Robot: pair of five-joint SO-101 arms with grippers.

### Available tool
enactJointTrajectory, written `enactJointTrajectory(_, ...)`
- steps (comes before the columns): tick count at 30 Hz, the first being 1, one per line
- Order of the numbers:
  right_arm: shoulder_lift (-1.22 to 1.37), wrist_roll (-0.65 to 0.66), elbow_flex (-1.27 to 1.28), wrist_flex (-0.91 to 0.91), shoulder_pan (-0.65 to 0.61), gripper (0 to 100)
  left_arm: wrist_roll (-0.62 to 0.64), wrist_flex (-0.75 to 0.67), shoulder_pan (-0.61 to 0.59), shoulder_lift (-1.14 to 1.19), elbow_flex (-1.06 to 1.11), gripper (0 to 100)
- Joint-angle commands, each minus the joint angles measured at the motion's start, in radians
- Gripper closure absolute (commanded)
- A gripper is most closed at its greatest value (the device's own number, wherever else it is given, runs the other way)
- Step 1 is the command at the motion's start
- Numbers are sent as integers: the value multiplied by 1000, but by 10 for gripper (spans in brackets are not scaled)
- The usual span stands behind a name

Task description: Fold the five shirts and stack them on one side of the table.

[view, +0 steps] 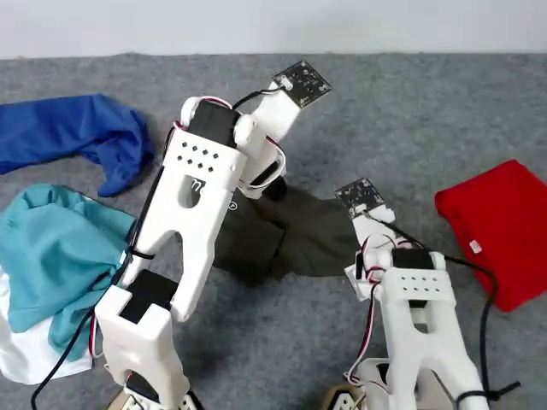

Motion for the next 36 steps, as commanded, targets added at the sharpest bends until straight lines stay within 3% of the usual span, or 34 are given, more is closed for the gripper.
enactJointTrajectory(1,-12,-14,28,-90,-4,844,-6,20,8,-52,-2,765)
enactJointTrajectory(5,-12,-14,58,-145,-35,844,-5,20,9,-52,-2,765)
enactJointTrajectory(11,-12,-12,86,-151,-191,845,-3,20,9,-57,-2,765)
enactJointTrajectory(22,-12,-8,157,-278,-127,846,-2,20,23,-57,-2,765)
enactJointTrajectory(26,-12,-8,216,-381,-127,912,0,20,92,-54,2,765)
enactJointTrajectory(29,-12,-6,236,-417,-122,993,0,20,158,-51,76,765)
enactJointTrajectory(31,-12,-6,236,-415,-120,980,0,20,176,-51,177,765)
enactJointTrajectory(36,-12,-6,236,-415,-119,989,-8,15,118,-55,426,765)
